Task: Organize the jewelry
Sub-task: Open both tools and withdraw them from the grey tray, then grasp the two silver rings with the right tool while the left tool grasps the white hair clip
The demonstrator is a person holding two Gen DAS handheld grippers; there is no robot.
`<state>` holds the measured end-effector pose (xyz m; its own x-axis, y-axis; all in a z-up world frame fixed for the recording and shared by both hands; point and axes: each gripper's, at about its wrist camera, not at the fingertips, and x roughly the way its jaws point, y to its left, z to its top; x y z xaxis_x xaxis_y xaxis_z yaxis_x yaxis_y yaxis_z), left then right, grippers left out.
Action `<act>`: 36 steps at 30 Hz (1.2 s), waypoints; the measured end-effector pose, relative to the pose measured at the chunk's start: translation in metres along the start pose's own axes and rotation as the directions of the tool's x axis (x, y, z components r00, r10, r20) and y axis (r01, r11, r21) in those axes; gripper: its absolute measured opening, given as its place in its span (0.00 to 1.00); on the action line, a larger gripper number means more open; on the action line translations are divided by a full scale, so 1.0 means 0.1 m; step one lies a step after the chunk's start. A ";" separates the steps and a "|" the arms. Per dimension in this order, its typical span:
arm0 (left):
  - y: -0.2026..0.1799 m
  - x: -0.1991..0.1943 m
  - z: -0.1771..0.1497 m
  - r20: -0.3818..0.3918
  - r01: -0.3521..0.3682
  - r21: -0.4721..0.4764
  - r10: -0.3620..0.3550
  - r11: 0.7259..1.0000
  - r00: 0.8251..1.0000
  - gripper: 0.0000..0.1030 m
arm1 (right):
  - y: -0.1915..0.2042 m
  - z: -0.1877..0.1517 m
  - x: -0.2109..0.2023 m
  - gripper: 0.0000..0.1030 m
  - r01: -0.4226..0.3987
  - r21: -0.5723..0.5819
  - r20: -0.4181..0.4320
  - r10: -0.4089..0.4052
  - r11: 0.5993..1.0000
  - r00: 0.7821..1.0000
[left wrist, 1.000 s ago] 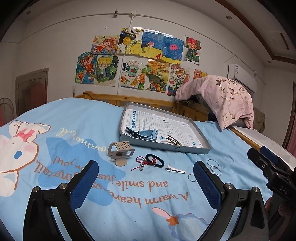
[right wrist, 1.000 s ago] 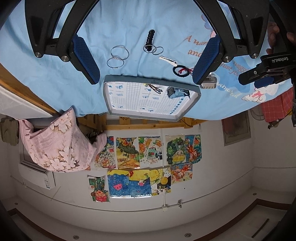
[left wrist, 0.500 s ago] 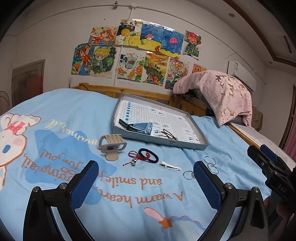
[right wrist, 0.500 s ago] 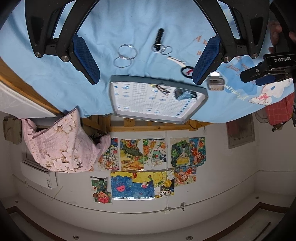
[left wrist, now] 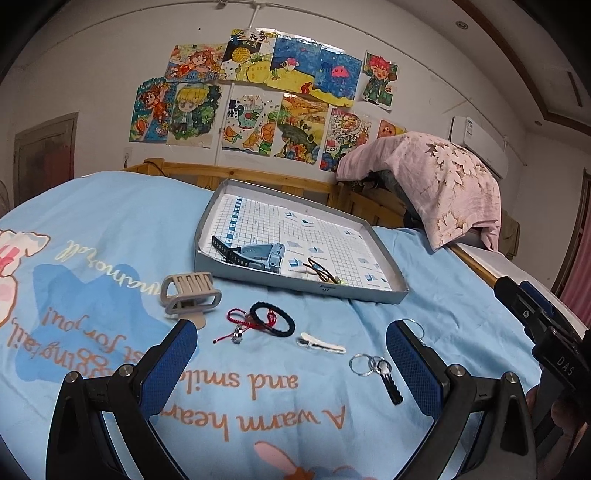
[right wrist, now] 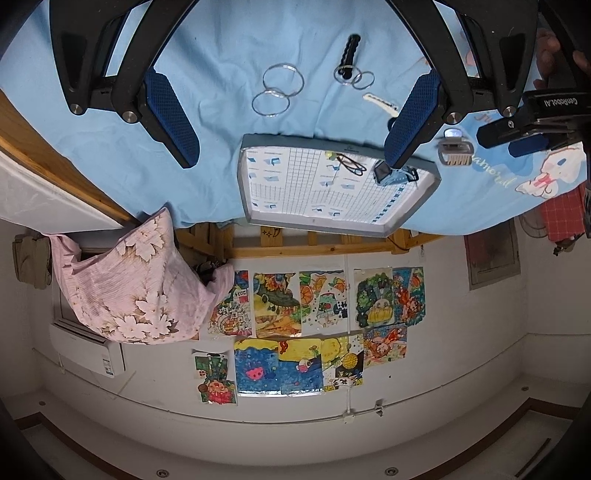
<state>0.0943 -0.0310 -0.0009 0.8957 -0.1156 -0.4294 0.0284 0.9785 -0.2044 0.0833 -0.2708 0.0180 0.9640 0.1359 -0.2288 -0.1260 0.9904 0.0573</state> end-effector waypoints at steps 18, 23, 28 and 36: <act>-0.09 0.55 0.16 0.000 -0.030 0.053 0.030 0.998 1.000 1.00 | -0.09 -0.03 0.51 0.96 0.018 0.011 -0.029 -0.018 1.000 0.999; -0.08 0.77 0.09 -0.047 -0.012 0.066 0.015 0.998 0.999 1.00 | -0.14 -0.15 0.68 0.95 0.006 0.006 -0.081 -0.005 1.000 0.997; -0.06 0.95 -0.03 -0.114 0.034 0.062 -0.027 0.997 0.993 0.91 | -0.19 -0.32 0.84 0.70 -0.006 0.013 -0.150 0.007 1.000 0.989; -0.09 1.18 -0.19 -0.221 0.152 0.059 -0.136 0.987 0.966 0.65 | -0.27 -0.57 1.04 0.65 -0.031 0.053 -0.255 0.043 0.998 0.966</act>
<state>0.1912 -0.0571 -0.0665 0.7632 -0.2823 -0.5812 0.1905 0.9578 -0.2150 0.1738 -0.2820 -0.0627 0.8661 0.1808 -0.4661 -0.1430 0.9829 0.1158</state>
